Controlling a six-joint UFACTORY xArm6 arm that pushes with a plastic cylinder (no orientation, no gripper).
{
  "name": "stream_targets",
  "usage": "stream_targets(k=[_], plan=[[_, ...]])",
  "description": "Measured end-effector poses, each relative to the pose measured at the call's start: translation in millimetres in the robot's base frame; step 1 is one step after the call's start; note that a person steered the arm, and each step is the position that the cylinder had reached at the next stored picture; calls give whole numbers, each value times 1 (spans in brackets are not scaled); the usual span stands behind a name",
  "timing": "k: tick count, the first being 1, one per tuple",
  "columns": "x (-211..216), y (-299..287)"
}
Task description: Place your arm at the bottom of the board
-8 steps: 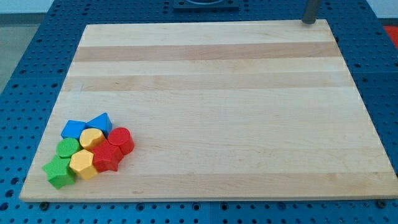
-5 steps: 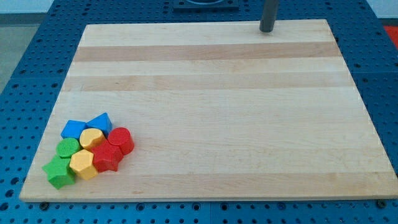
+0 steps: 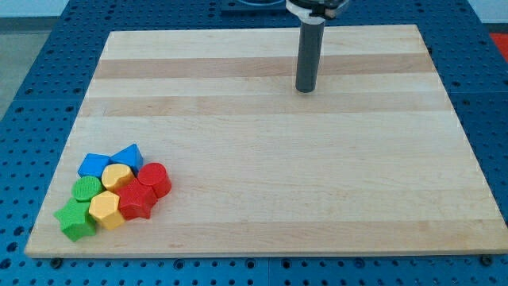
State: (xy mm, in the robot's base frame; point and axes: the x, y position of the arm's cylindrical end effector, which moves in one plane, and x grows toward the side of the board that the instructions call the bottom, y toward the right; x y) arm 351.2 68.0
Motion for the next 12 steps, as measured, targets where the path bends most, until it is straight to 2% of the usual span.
stream_targets(k=[2,3,4,6,8,9,12], plan=[[38,-17],[40,-18],[60,-49],[126,-76],[152,-96],[152,-96],[196,-96]])
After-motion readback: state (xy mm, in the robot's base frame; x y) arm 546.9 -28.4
